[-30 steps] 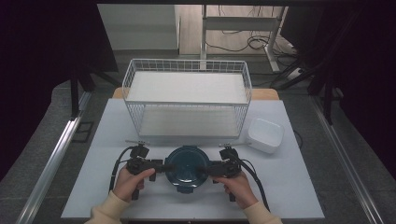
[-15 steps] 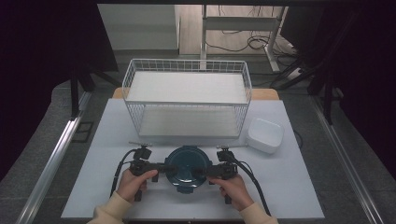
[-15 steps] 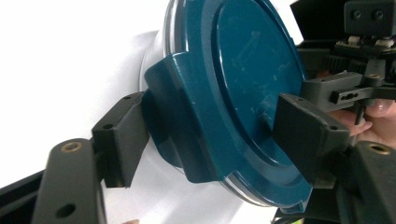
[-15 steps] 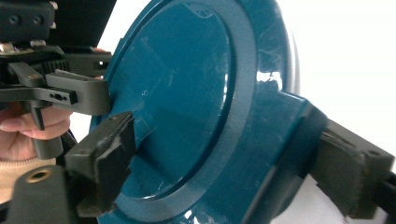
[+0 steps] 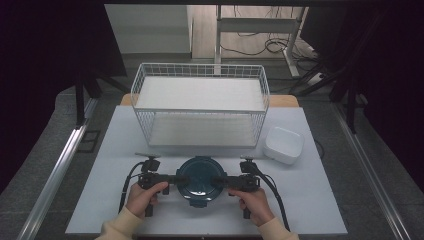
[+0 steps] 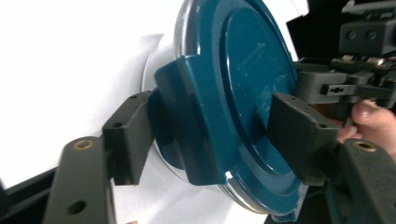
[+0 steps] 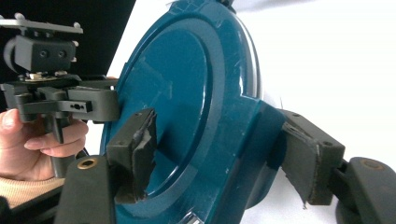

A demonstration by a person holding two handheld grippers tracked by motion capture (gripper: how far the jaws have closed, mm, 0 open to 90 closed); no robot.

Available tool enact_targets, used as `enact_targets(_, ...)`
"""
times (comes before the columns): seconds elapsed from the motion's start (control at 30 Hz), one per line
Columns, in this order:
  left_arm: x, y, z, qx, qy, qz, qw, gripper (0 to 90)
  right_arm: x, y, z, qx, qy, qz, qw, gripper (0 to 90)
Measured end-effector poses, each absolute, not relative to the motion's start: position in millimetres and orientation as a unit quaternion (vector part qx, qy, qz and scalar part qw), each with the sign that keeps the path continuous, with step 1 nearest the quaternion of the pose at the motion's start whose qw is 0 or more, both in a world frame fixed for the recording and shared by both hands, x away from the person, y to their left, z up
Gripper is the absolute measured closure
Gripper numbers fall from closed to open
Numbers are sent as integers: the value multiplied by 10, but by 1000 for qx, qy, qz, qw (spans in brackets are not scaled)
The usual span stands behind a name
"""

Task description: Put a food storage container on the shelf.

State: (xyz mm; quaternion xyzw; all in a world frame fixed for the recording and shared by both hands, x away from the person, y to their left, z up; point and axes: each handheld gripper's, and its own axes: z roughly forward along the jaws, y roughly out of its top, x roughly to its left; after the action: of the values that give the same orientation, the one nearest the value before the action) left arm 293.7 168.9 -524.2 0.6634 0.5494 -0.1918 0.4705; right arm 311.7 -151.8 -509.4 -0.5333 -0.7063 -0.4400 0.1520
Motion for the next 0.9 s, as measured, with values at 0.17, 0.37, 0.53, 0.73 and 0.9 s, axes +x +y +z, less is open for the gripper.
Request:
enact_targets(0.17,2892,1687,-5205,665,548,-184,473,369,3064,-1513,-5050,-532,-707,-445,139,346)
enact_targets(0.37,2836,1678,-5162,665,547,-175,478,390,3007,-1524,-5012,-529,-708,-450,132,367)
enact_targets(0.53,2816,1698,-5152,659,549,-178,482,406,2971,-1526,-4984,-532,-703,-455,127,385)
enact_targets(0.73,2793,1705,-5096,664,545,-162,485,413,2953,-1514,-4953,-527,-703,-460,125,397)
enact_targets(0.9,2783,1716,-5060,672,539,-152,484,411,2945,-1495,-4936,-519,-709,-461,123,397)
